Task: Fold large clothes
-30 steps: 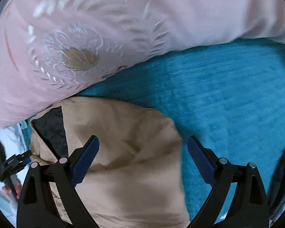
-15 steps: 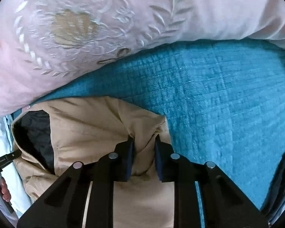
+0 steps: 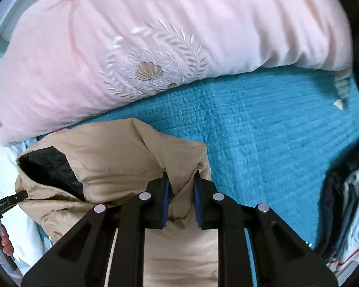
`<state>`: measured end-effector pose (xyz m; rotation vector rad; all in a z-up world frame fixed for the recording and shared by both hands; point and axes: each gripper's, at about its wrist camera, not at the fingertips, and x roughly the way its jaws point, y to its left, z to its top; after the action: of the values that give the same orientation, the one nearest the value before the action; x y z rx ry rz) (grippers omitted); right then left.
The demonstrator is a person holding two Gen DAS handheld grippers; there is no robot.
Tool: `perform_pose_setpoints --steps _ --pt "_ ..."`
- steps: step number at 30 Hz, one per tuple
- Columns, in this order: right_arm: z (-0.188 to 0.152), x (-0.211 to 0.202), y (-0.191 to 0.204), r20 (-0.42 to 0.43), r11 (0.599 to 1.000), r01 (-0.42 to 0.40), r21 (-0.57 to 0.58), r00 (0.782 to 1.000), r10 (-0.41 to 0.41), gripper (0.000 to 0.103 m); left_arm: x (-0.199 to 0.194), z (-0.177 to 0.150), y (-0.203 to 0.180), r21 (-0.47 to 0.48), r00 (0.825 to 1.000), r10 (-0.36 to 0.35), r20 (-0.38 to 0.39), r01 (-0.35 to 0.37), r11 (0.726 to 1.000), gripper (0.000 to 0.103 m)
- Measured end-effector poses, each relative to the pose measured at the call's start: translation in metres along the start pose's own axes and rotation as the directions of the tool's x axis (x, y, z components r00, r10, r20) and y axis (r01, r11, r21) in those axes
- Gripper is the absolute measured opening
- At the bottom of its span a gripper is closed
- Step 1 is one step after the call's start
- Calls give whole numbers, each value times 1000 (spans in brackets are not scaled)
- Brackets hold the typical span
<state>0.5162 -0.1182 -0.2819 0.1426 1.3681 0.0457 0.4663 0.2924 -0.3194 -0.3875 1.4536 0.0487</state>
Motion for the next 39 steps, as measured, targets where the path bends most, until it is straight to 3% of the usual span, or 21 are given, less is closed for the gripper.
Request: perform_pose_setpoints --steps 5,14,15,20,25,33,38,39 --pt "-40 -41 3 48 1000 -2 -15 999 2 16 -19 -50 -30 23 999 -23 47 22 999 17" --pt "-128 -112 -4 139 999 -18 -28 990 21 16 -79 -147 -11 80 990 -85 111 76 994 17" --pt "-140 -116 -7 147 999 -22 -27 989 26 16 -81 -154 -10 77 996 -84 35 81 994 17" --pt "-203 -132 -19 171 999 -36 -31 984 41 16 -93 -211 -2 85 992 -119 32 116 990 18" --pt "-272 -120 -27 161 999 -29 -33 986 34 16 -74 -268 17 57 990 -138 -4 138 989 19" --pt "-350 -46 -51 3 1000 2 22 1000 -2 17 0 -342 57 -55 983 -140 -122 134 989 22" --pt "-363 -35 -57 -41 999 -3 42 999 5 28 4 -352 59 -35 986 -105 -133 102 994 37" --pt "-363 -39 -57 -52 999 -6 35 999 8 36 0 -352 59 -25 988 -90 -128 88 996 45"
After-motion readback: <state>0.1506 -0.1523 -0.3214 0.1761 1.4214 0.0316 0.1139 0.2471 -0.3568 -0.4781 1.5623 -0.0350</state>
